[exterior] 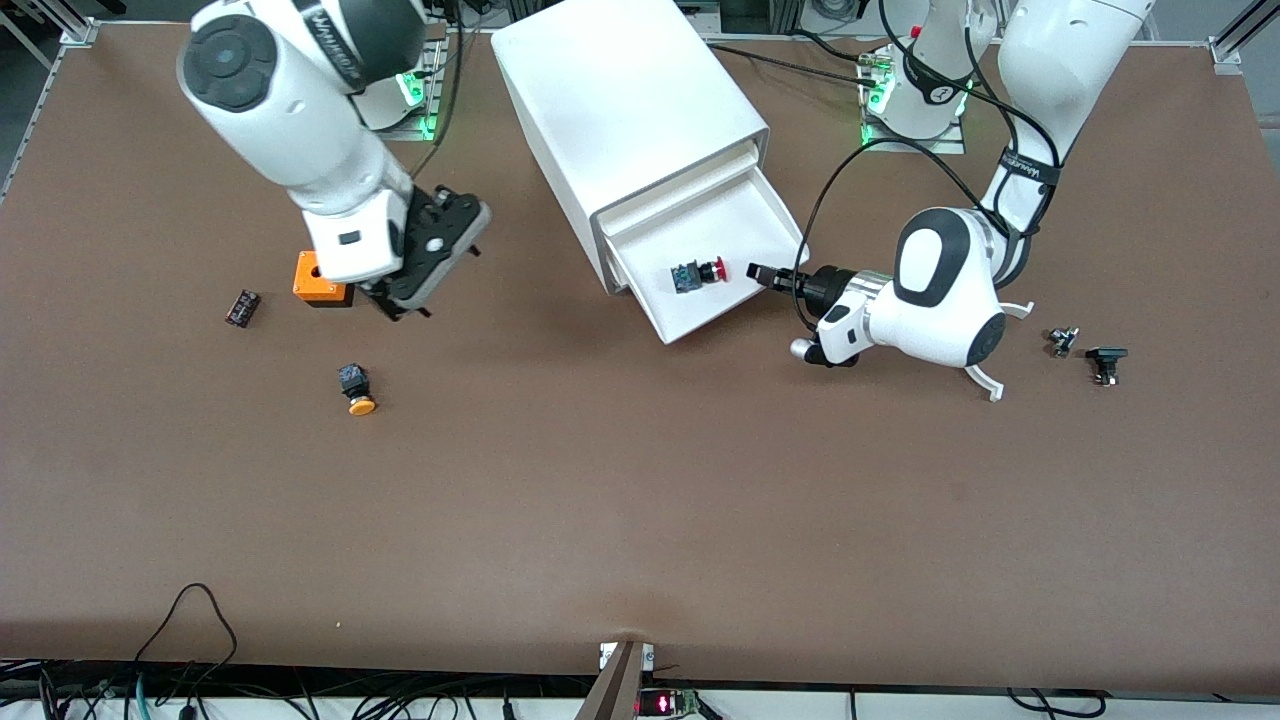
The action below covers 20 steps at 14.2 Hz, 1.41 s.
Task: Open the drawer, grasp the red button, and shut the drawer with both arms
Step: 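Reach the right gripper into the drawer while the left gripper withdraws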
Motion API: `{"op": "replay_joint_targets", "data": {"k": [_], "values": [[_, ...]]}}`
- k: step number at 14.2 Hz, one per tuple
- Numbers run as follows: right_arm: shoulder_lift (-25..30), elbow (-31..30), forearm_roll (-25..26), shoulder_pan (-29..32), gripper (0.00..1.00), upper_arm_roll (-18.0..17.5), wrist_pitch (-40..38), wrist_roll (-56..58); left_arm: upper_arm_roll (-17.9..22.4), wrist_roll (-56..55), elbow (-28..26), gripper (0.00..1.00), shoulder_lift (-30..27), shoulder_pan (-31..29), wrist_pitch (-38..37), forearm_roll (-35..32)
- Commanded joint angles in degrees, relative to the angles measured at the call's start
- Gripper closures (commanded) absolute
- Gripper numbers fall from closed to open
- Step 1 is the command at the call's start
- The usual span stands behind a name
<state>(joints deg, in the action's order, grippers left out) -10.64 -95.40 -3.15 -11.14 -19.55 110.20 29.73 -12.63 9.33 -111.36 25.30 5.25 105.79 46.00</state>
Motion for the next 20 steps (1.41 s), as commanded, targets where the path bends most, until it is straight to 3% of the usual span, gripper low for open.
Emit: {"op": "replay_joint_targets", "data": {"k": [1,6,9,12,15,17,20], "values": [[-4.1,5.0,-0.4,-4.2,0.00,0.1,-0.8,1.7,1.4,-3.4,1.1,0.00,0.6,-0.1,5.4,-2.6],[-7.4,5.0,0.6,-8.2,0.00,0.1,-0.3,2.0,1.9,-0.4,3.8,0.00,-0.7,-3.1,6.2,-2.8],[-9.6,6.4,0.5,-11.7,0.00,0.1,2.4,1.8,5.9,-0.3,7.5,0.00,-2.7,-4.2,6.2,-7.7],[-12.9,10.3,0.8,-16.7,0.00,0.3,2.8,1.6,6.4,-0.4,11.9,0.00,-4.9,-5.9,5.4,-14.5],[-16.6,14.0,1.6,-20.1,0.00,0.4,5.5,1.7,6.6,-0.9,20.5,0.00,-7.8,-7.8,-3.7,-23.9],[-19.1,16.0,3.0,-22.5,0.00,1.1,7.3,1.9,6.8,-1.1,21.7,0.00,-12.4,-7.8,-7.4,-31.5],[-22.4,19.1,6.1,-26.3,0.00,3.1,7.8,3.9,7.0,-1.0,23.5,0.00,-15.5,-9.9,-15.8,-37.6]]}}
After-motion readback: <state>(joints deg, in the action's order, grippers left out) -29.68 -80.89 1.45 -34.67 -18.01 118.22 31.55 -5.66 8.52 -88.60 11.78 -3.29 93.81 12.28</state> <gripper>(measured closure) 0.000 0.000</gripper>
